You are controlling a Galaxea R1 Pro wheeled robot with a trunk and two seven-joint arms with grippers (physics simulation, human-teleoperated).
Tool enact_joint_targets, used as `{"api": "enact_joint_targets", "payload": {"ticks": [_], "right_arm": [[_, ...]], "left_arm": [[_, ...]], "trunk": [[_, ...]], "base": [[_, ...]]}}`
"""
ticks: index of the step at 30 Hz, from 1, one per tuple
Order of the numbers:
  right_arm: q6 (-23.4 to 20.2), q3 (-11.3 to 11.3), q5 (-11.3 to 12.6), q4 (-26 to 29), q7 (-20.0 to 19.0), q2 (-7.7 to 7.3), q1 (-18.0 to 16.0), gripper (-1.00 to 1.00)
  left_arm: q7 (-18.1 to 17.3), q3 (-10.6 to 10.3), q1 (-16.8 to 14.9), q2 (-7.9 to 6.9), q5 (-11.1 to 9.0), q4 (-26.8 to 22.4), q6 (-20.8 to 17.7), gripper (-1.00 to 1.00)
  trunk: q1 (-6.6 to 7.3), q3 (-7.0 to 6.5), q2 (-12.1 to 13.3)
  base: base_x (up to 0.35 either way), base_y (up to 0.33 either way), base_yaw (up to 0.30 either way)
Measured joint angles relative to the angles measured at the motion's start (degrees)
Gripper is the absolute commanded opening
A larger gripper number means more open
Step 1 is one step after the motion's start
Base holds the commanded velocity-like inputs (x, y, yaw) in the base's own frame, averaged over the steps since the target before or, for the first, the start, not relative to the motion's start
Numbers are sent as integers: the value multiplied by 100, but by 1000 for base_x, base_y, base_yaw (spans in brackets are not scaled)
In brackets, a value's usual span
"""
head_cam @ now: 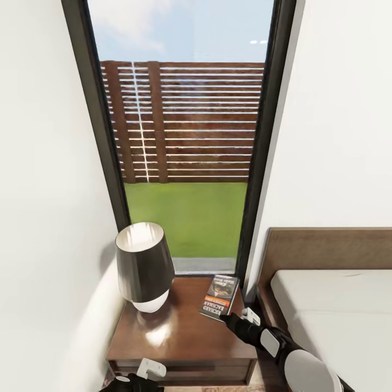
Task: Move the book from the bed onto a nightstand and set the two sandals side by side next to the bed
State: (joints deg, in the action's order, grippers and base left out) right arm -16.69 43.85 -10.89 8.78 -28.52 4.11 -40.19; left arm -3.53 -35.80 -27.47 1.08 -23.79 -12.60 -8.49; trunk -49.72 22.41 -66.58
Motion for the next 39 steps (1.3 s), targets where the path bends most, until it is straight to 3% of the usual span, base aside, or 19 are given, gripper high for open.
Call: {"api": "enact_joint_targets", "payload": {"ticks": [5, 14, 39], "right_arm": [[-8, 7, 8, 10, 104, 2, -65, -100], [-69, 43, 56, 3, 650, 5, -359, -100], [-173, 76, 63, -5, 1174, 85, -544, -100]], "left_arm": [[0, 0, 0, 1, 0, 0, 0, 100], [0, 0, 0, 0, 0, 0, 4, 100], [14, 0, 0, 0, -1, 0, 4, 100]], "trunk": [[-110, 90, -201], [-308, 251, -562], [-857, 701, -1565]], "base": [[0, 0, 0], [0, 0, 0], [0, 0, 0]]}}
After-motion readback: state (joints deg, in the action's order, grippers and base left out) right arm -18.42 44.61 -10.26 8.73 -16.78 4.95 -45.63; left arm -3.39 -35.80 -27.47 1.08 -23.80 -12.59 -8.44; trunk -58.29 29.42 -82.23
